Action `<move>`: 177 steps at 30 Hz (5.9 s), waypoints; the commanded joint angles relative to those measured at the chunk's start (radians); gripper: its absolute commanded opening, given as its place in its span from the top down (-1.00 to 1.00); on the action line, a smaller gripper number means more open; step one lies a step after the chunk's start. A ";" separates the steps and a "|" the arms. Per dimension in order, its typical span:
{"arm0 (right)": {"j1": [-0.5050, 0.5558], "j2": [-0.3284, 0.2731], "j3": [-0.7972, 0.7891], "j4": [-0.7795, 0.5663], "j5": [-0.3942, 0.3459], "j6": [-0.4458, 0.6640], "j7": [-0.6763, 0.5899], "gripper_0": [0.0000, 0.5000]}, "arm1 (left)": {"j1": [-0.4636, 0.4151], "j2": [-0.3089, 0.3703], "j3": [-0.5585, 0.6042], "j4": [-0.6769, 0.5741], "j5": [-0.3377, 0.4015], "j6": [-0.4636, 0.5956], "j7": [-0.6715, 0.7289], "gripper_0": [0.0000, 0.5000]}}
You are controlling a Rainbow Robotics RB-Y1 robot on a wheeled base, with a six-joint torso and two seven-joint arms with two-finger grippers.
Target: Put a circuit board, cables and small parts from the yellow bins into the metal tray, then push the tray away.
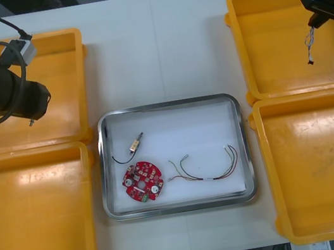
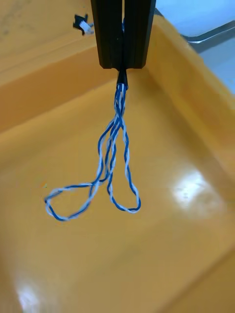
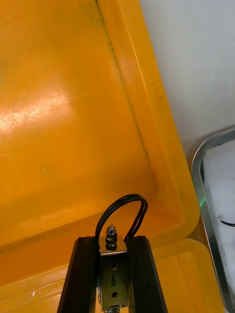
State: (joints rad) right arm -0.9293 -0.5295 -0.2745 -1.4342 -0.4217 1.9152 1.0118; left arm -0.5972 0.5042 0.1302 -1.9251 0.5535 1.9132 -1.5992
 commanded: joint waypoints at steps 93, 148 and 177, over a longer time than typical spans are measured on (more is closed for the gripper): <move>0.167 -0.015 1.144 -0.443 0.007 -0.521 1.041 -1.00 | 0.011 -0.012 0.023 -0.038 0.009 0.007 0.143 0.98; 0.283 -0.184 0.268 -0.876 -0.453 0.005 0.985 -1.00 | -0.003 -0.019 -0.155 -0.143 0.079 0.007 0.257 0.98; 0.721 -0.216 -0.213 -0.887 -0.347 0.005 0.553 -1.00 | -0.102 -0.154 -0.497 0.052 0.008 -0.117 0.357 0.98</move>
State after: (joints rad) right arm -0.2482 -0.7123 -0.4610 -2.2829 -0.7917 1.9173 1.6003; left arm -0.6449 0.3858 -0.3378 -1.8912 0.5814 1.8259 -1.3062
